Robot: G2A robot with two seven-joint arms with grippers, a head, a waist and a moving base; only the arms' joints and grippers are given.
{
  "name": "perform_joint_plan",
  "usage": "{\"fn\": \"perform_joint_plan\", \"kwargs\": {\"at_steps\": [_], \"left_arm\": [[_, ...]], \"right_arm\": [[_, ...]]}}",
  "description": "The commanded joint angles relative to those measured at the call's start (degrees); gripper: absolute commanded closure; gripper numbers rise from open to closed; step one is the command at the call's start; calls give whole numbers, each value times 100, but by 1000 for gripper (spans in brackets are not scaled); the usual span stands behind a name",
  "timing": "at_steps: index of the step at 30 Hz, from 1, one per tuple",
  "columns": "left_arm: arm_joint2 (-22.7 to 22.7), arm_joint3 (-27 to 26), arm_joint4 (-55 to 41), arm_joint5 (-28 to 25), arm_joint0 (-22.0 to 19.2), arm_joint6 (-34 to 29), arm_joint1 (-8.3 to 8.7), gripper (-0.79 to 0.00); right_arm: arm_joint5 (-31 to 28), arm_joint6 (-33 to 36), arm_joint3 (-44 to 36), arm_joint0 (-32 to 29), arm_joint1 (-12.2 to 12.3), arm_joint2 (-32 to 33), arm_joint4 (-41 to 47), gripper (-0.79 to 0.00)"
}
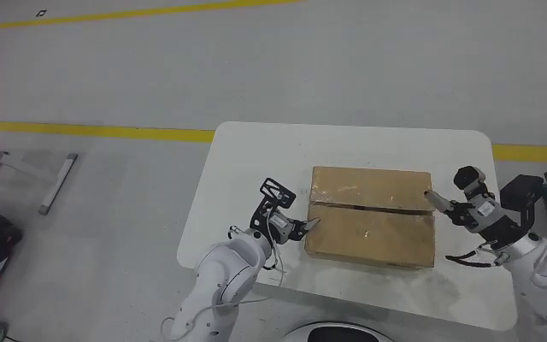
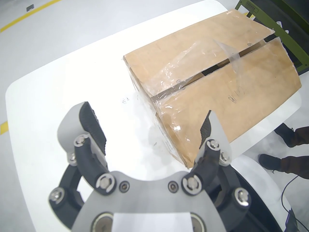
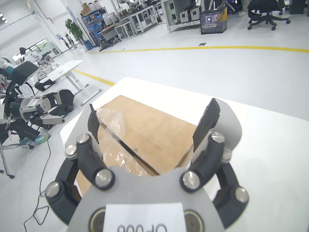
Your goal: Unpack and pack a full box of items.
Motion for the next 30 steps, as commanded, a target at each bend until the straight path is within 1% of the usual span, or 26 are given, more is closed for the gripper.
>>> {"fn": "perform_joint_plan", "kwargs": {"at_steps": [1,4,10,13,17,20,25,27,30], "left_arm": [[-11,6,-16,-13,15,5,7,-785],[-71,-3,-12,-12,63,-13,25,-785],[-244,-36,11,111,188,-11,61,-785],[-275,-68,13,144,233,3,73,-785],[-255,-125,65,156,279,18,85,-785],[-236,-156,118,170,303,34,93,-785],[-232,-166,153,195,324,55,106,-785],[-233,-172,160,197,326,48,111,-785],[-234,-176,159,213,330,51,117,-785]], "right_arm": [[-169,44,-190,-110,18,31,-532,-785],[-465,-122,-410,-307,28,-49,-1156,-785],[-969,-413,-511,-489,53,-341,-2297,-785],[-1033,-490,-512,-471,64,-530,-2823,-785],[-910,-431,-409,-375,63,-907,-3392,-785],[-742,-250,-230,-229,60,-1141,-3689,-785],[-527,-129,54,34,46,-1435,-3828,-785],[-467,-129,106,121,42,-1507,-3831,-770],[-343,-63,125,237,41,-1597,-3990,-727]]}}
